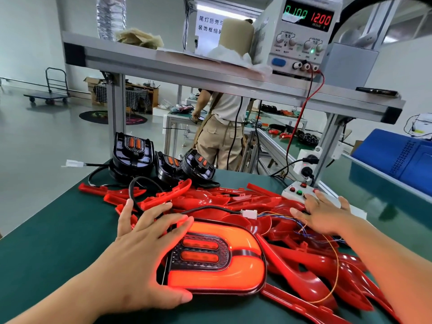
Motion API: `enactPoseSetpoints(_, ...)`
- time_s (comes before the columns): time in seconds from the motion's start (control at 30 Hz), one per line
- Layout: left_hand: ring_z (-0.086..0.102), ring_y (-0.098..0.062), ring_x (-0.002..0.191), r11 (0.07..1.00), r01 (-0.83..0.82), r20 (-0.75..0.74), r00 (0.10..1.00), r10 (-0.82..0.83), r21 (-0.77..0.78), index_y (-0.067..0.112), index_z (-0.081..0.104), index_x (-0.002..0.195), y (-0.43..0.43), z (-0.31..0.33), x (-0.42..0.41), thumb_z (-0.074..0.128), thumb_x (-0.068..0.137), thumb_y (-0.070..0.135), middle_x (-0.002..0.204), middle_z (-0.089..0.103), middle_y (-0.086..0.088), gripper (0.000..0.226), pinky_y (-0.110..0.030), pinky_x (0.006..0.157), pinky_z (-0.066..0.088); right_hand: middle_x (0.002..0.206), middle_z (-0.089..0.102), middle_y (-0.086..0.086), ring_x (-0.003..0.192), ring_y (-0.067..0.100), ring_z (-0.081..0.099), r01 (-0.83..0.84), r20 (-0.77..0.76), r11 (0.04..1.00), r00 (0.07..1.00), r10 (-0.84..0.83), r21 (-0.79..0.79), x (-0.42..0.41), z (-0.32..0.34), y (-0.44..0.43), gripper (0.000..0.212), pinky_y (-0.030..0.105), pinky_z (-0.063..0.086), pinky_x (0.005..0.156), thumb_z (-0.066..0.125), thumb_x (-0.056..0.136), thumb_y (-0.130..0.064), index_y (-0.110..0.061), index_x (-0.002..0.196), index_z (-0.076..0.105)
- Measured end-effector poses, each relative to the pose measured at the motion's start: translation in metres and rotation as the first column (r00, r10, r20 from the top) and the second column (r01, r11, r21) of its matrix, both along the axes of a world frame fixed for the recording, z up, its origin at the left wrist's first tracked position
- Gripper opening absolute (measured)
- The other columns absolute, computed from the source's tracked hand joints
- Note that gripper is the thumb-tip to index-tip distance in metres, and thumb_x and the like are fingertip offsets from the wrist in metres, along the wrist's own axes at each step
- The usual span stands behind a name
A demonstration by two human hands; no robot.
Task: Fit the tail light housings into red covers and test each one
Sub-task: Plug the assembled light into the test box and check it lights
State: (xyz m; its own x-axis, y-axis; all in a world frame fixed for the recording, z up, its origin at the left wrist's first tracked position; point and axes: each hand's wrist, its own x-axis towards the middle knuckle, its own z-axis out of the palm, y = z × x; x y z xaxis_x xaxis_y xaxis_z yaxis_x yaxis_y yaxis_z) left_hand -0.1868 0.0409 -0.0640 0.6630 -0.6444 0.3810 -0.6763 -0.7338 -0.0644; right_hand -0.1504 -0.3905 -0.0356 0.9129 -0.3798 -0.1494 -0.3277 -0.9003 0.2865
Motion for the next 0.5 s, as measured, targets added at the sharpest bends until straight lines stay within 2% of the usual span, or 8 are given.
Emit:
enactPoseSetpoints(0.13,0.028,-0.013,0.141,1.0,-0.003,0.006,1.0,0.003,0.007,0.024,0.053,0.14,0.0,0.001,0.0,0.023,0.063,0.098,0.136,0.054,0.016,0.11,-0.056,0.11,0.005,0.164,0.005,-0.006,0.149,0.011,-0.011,0.007,0.012,0.999,1.0,-0.007,0.032,0.0,0.002,-0.001,0.082,0.057,-0.013,0.113,0.012,0.091,-0.074,-0.021,0.154,0.015)
enactPoseSetpoints(0.3,0.027,-0.011,0.142,1.0,0.008,-0.005,1.0,-0.008,-0.003,0.026,0.054,0.139,0.0,0.001,0.001,0.029,0.061,0.101,0.136,0.053,0.019,0.111,-0.056,0.109,0.005,0.161,0.022,-0.002,0.15,0.01,0.002,0.018,0.058,0.996,0.998,-0.023,0.082,0.005,0.011,-0.004,0.068,0.058,-0.006,0.114,0.011,0.095,-0.068,-0.025,0.144,0.033)
enactPoseSetpoints(0.4,0.028,-0.011,0.141,1.0,0.012,-0.014,1.0,-0.012,-0.003,0.026,0.054,0.139,0.0,0.001,0.0,0.03,0.06,0.101,0.135,0.054,0.019,0.111,-0.056,0.11,0.005,0.159,0.027,0.0,0.15,0.012,0.007,0.026,0.071,0.996,0.997,-0.032,0.084,0.008,0.013,-0.004,0.067,0.057,-0.003,0.115,0.013,0.095,-0.068,-0.025,0.14,0.038)
enactPoseSetpoints(0.5,0.03,-0.011,0.141,1.0,0.006,-0.007,1.0,-0.006,0.001,0.028,0.053,0.139,-0.001,0.0,0.001,0.03,0.061,0.099,0.134,0.053,0.02,0.108,-0.056,0.112,0.001,0.148,0.042,0.001,0.144,0.016,0.025,0.023,0.095,0.998,0.995,-0.028,0.059,0.012,0.015,0.0,0.066,0.058,0.003,0.114,0.017,0.093,-0.07,-0.023,0.13,0.044)
